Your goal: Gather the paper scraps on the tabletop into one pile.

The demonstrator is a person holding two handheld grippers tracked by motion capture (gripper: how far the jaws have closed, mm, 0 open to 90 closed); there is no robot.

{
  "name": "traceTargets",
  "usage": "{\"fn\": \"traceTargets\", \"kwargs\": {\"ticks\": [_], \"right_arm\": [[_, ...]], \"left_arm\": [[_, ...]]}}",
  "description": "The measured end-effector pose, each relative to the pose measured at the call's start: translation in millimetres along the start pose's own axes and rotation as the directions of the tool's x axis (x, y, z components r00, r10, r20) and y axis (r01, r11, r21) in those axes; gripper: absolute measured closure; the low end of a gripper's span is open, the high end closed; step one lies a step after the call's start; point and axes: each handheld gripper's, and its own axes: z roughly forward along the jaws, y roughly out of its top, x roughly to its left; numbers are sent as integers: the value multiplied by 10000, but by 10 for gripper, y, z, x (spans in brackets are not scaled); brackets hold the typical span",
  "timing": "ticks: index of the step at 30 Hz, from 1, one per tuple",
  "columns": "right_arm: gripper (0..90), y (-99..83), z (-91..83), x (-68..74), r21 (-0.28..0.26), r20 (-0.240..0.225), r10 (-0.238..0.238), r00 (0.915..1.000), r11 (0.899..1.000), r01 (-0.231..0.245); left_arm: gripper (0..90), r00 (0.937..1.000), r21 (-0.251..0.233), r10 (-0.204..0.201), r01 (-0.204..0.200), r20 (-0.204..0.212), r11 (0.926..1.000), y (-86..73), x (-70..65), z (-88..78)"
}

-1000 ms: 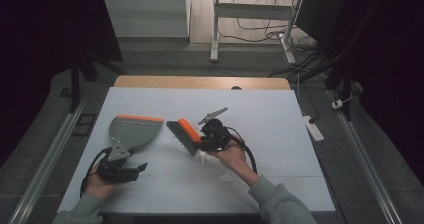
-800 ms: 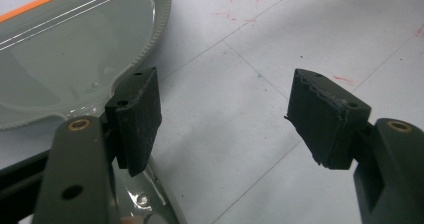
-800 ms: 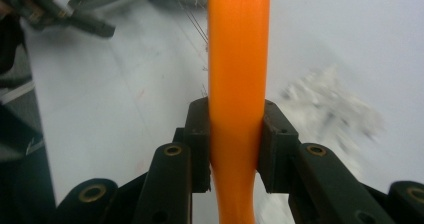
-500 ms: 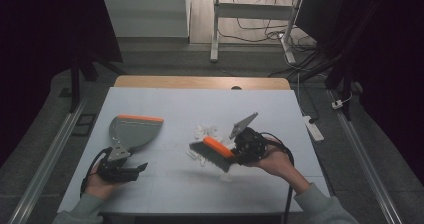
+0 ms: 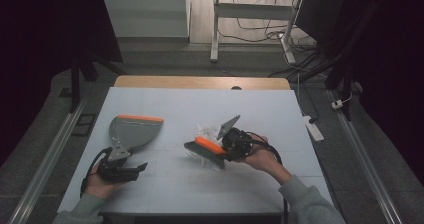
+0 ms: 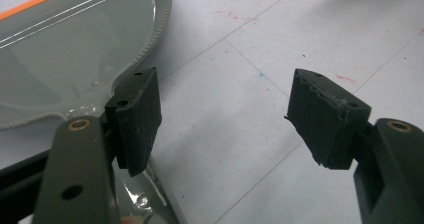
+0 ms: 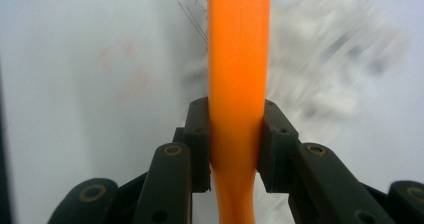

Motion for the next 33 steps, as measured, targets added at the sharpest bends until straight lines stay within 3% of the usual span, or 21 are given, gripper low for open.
{"fn": "traceTargets", "kwargs": {"ticks": [2, 8, 10, 12, 13, 16, 18, 19, 20, 21, 23, 24, 26, 27, 31, 33], "right_arm": [[704, 60, -21, -43, -576, 617, 248, 9978, 9981, -213], [704, 4, -316, 23, -1918, 770, 656, 9949, 9802, -498], [703, -61, -429, 52, -2301, 1000, 1082, 9891, 9696, -828], [703, -140, -531, 59, -2752, 1104, 1893, 9757, 9491, -1530], [703, -170, -563, 53, -2841, 1162, 2104, 9707, 9435, -1706], [704, -315, -636, -6, -2579, 1780, 3176, 9314, 9285, -2673], [704, -431, -612, -72, -2214, 1914, 4068, 8933, 9045, -3645], [703, -474, -587, -96, -2056, 2032, 4285, 8804, 8978, -3895], [704, -542, -540, -130, -1750, 2256, 4536, 8622, 8895, -4222], [703, -591, -501, -154, -1593, 2365, 4646, 8533, 8849, -4377], [704, -657, -420, -195, -1436, 2604, 4642, 8466, 8857, -4415], [704, -677, -379, -215, -1447, 2637, 4725, 8410, 8813, -4498], [704, -681, -348, -248, -1910, 2231, 5014, 8359, 8634, -4669], [704, -655, -330, -256, -1917, 2131, 5046, 8366, 8612, -4707], [704, -512, -219, -239, -2055, 1897, 4851, 8536, 8698, -4486], [704, -406, -161, -235, -2231, 1894, 4640, 8654, 8786, -4222]], "left_arm": [[303, 10000, -22, 7, -7, -6, 10000, -1, 0, -5], [303, 10000, -11, 44, -44, 24, 10000, 1, -1, -2], [303, 10000, -9, 73, -73, 43, 10000, 3, -7, -2], [303, 10000, 0, 76, -76, 22, 10000, 5, -12, -2], [303, 10000, -21, 65, -65, 31, 10000, 5, -13, -2], [303, 10000, -31, 55, -55, 37, 10000, 6, -14, -3], [303, 10000, -19, 69, -69, 33, 10000, 6, -14, -4], [303, 10000, -24, 68, -67, 37, 10000, 6, -14, -4], [303, 10000, -28, 67, -67, 46, 10000, 6, -13, -3], [303, 10000, -26, 70, -70, 44, 10000, 7, -12, -2], [303, 10000, -26, 72, -72, 52, 10000, 8, -13, 2], [304, 10000, -12, 77, -77, 45, 10000, 8, -15, 1], [303, 10000, 1, 89, -89, 34, 10000, 9, -16, 2], [303, 10000, 4, 84, -84, 32, 10000, 9, -17, 3], [303, 10000, 25, 89, -89, 23, 10000, 10, -20, 9], [304, 10000, 35, 95, -95, 16, 9999, 10, -23, 11]]}}
